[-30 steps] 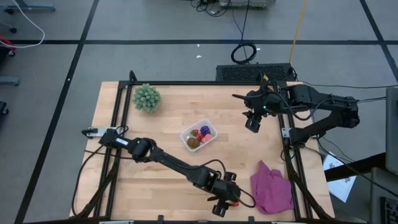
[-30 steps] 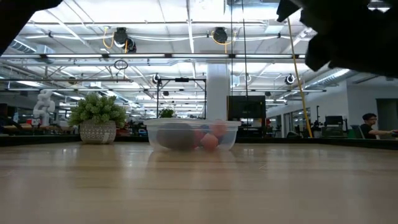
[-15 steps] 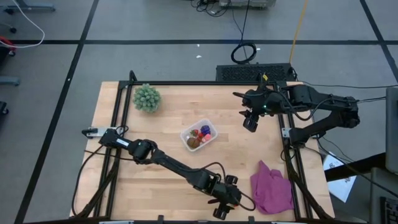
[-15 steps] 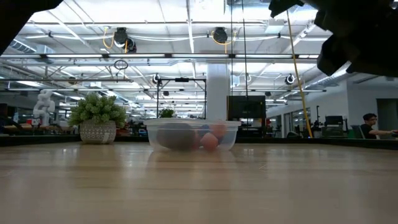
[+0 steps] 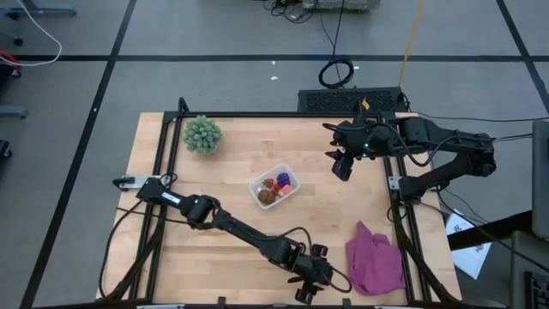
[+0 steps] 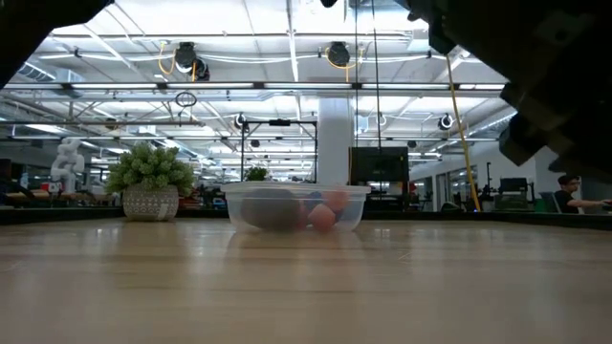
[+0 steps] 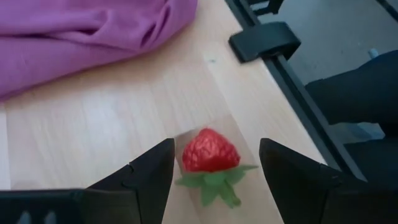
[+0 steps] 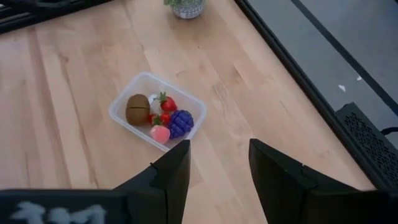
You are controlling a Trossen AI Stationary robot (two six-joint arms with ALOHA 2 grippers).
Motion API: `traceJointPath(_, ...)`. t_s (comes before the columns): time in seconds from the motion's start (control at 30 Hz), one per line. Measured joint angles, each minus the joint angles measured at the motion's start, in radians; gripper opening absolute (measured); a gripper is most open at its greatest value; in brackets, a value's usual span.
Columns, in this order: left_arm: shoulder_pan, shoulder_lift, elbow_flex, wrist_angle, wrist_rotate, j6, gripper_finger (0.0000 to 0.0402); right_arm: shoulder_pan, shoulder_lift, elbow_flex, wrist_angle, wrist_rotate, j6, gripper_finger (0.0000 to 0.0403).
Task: Pick and placing Produce into tupperware
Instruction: Put the strawberry into the transparent bin
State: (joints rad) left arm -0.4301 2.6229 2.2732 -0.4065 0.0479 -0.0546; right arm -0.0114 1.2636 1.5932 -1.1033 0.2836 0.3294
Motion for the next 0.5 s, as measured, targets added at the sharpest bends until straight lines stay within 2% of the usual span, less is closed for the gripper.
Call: traceJointPath(0.5, 0.004, 0.020, -0.007, 0.032, -0.020, 0.001, 0.0241, 0.001, 0.000, 0.000, 0.019, -0.001, 0.022, 0.0155)
